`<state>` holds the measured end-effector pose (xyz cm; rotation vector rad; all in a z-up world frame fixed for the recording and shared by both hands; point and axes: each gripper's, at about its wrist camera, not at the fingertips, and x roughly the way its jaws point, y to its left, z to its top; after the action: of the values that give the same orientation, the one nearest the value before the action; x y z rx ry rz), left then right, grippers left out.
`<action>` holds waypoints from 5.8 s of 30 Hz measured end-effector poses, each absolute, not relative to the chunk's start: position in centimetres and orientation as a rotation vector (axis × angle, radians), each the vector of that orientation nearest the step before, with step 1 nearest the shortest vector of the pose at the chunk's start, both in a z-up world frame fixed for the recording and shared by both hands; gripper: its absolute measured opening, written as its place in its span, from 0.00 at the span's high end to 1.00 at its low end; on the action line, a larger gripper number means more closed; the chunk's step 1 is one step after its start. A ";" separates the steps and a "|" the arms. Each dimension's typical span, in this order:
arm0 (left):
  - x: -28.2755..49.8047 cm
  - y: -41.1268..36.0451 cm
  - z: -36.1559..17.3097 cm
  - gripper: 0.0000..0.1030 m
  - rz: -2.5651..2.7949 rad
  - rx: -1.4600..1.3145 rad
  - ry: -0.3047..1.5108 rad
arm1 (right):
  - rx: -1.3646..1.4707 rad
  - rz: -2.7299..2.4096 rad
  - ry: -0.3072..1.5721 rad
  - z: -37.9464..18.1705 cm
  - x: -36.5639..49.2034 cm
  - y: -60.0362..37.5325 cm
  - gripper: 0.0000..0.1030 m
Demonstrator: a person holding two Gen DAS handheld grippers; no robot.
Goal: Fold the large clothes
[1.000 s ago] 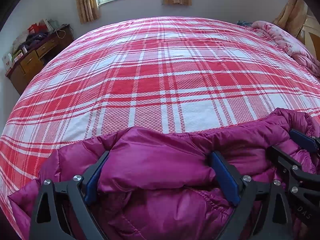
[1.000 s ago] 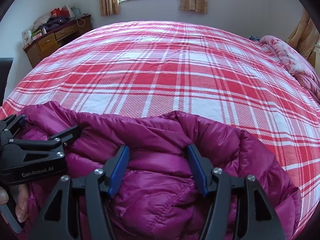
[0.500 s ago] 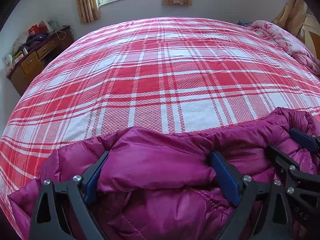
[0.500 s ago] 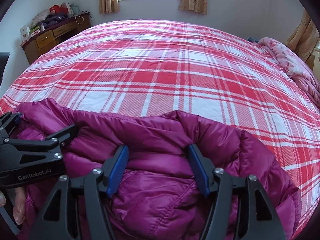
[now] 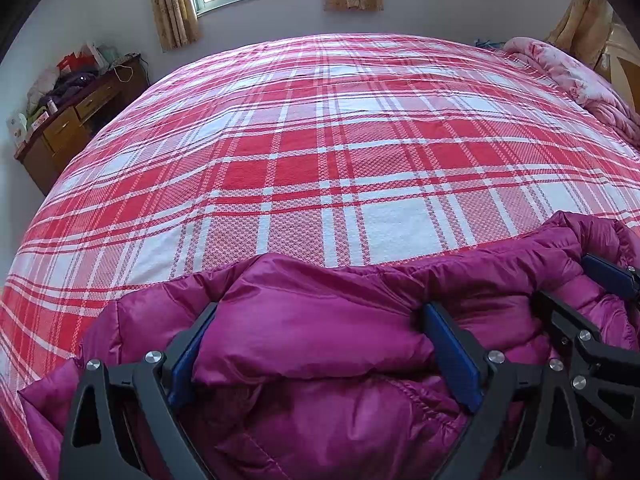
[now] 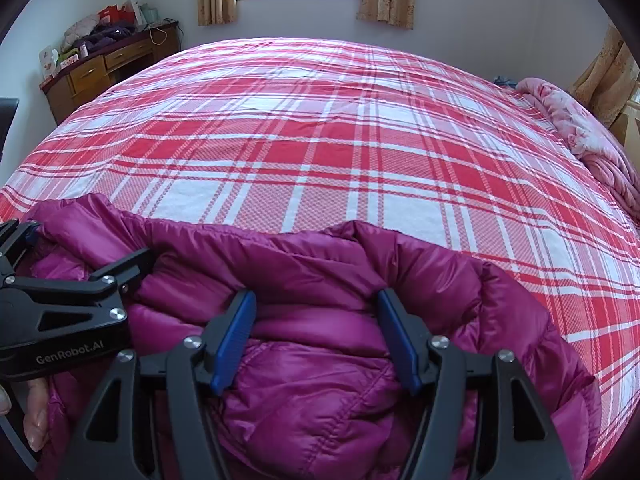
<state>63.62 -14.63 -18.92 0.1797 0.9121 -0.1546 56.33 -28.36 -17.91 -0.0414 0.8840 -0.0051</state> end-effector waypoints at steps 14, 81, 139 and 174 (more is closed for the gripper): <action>63.6 -14.7 -18.9 0.04 -0.149 0.188 0.911 | -0.047 -0.008 0.886 -17.9 56.3 -28.3 0.35; 22.0 4.6 -19.0 0.01 -0.191 0.135 0.887 | 0.114 -0.088 0.928 -18.5 17.1 -35.5 0.10; 28.0 7.5 -5.1 0.94 -0.570 -0.176 0.674 | 0.448 0.108 0.462 -2.1 14.5 -35.2 0.89; 36.3 -6.0 -13.6 0.20 -0.123 0.194 0.631 | 0.347 -0.162 0.536 -8.9 26.8 -33.6 0.08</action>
<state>36.32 -6.03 -13.56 0.1945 0.6314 -0.1229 26.84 -33.64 -8.88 0.3469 0.5360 -0.1619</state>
